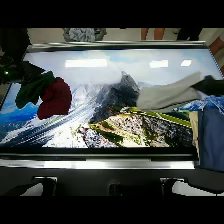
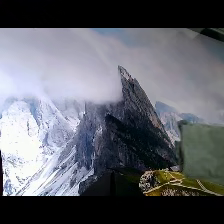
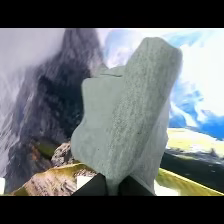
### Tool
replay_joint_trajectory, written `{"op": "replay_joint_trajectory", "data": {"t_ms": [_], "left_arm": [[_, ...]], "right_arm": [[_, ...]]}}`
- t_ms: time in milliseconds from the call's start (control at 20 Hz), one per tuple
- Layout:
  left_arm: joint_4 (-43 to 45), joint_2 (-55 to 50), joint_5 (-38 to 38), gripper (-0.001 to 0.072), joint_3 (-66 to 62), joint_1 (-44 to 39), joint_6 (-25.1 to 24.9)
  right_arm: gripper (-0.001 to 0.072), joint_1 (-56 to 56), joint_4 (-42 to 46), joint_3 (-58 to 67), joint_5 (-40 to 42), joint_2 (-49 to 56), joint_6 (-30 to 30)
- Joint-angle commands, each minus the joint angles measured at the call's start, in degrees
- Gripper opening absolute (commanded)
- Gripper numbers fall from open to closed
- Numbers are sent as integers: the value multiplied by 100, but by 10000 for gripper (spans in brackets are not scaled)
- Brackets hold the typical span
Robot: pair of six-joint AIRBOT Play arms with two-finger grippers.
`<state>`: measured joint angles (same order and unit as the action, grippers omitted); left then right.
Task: Fold the shirts.
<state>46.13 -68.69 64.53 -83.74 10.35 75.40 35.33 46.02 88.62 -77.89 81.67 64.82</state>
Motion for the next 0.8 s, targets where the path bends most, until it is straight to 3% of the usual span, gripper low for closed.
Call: {"op": "replay_joint_trajectory", "data": {"t_ms": [0,300,550,650,750], "left_arm": [[0,0,-2,33,0,-4,-48],[0,0,-4,34,0,-2,-70],[-2,0,-4,33,0,-4,-157],[-4,0,-9,34,0,-7,-195],[-4,0,-7,34,0,-9,-197]], "right_arm": [[45,1091,205,466,-264,-186,413],[45,2337,138,756,-348,-184,957],[47,3193,155,1084,-1777,-190,909],[47,3351,813,1082,-2603,-190,841],[47,3241,2216,973,-2826,-245,564]]}}
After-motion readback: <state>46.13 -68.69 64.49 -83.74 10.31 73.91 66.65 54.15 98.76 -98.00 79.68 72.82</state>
